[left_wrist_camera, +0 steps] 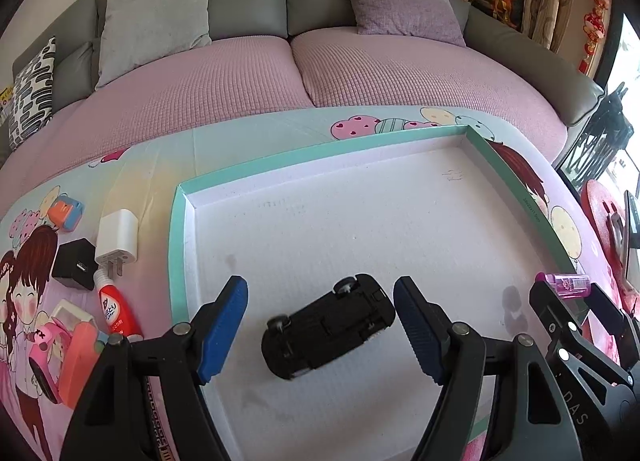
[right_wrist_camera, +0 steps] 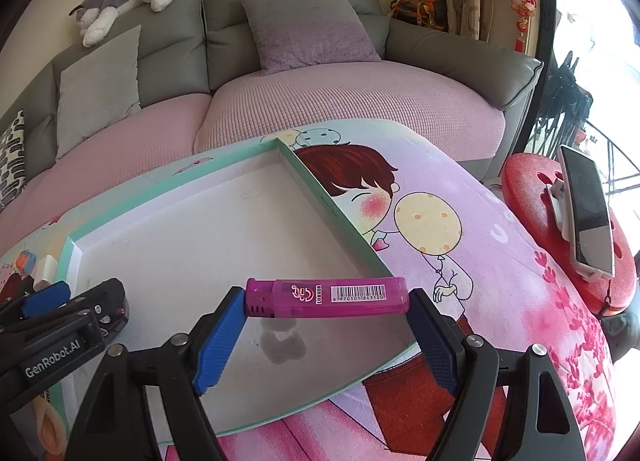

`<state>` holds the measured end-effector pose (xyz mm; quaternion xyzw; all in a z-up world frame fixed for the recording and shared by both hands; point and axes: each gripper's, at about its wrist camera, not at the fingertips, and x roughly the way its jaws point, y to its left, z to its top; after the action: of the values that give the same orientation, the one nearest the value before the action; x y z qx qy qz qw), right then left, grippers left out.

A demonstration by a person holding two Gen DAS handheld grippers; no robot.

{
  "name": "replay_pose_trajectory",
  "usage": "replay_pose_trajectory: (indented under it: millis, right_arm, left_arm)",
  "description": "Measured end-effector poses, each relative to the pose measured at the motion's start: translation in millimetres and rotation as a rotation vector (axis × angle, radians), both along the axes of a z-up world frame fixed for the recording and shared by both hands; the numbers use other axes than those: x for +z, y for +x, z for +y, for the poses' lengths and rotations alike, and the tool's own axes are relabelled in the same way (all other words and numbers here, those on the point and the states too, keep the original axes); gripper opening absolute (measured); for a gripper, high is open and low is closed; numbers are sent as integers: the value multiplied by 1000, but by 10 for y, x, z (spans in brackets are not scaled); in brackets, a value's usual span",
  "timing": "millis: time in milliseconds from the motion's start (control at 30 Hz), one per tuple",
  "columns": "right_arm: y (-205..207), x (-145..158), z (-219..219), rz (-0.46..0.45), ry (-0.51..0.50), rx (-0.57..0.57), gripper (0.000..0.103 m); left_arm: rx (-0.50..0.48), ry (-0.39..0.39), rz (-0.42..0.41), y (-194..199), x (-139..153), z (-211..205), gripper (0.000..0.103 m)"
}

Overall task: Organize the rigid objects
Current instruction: 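Lower the car and tube into the tray and open both grippers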

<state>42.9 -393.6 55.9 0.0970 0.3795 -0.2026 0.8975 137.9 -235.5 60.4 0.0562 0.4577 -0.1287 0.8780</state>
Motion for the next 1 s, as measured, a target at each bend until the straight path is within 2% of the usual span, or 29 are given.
replay_pose_trajectory:
  millis: [167,233,267,433,633,1000]
  right_arm:
    - [-1,11,19,-19,4,22,86]
    - [-3,24,44,-32,5,35,93]
    - [-5,33,59,-39,-1,39,98]
    - [-1,45,68,-49,-3,41,103]
    - [-7,36,31,-53,5,28,103]
    - [-41,91,41,-16,-24,47,103]
  left_arm:
    - [25,-30,-15,7,46,75,81]
    - [45,-45,-20,12,56,122,95]
    - [58,-50,-26,8,66,151,96]
    - [103,-49,-48,-10,119,266,97]
    - [153,-43,-82,-57,160,399,101]
    - [216,-88,-114,-184,217,612,102]
